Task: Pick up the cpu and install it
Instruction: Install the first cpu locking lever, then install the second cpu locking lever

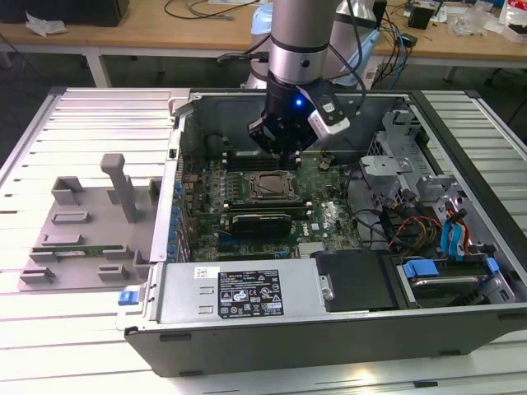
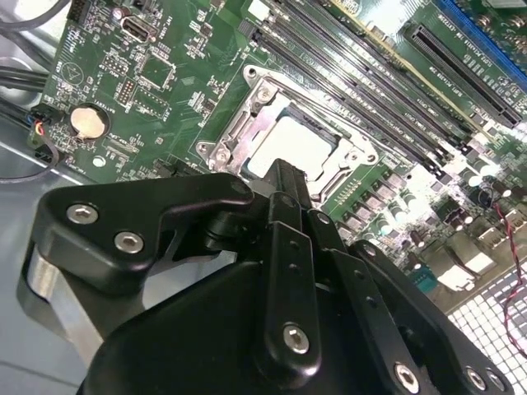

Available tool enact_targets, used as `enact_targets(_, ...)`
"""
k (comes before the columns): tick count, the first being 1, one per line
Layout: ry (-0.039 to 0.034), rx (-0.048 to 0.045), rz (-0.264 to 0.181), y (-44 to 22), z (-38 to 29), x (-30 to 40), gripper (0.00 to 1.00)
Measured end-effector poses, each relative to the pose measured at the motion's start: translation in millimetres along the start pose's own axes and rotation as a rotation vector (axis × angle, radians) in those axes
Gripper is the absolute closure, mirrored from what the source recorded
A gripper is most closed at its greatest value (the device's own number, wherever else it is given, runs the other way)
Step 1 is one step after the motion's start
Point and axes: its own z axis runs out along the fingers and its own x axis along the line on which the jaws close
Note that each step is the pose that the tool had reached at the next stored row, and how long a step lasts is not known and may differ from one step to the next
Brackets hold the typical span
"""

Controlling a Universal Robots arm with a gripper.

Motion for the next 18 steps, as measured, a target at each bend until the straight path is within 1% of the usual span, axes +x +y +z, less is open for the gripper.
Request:
enact_targets(2,0.0,0.0007,0.0,0.0,-4.3,0.0,0.89)
enact_targets(4,0.0001,0.0007,0.0,0.0,-5.5,0.0,0.89)
enact_targets(16,0.0001,0.0008,0.0,0.0,-6.1,0.0,0.89)
enact_targets(18,0.0001,0.0008,0.0,-0.9,-6.1,0.1,0.89)
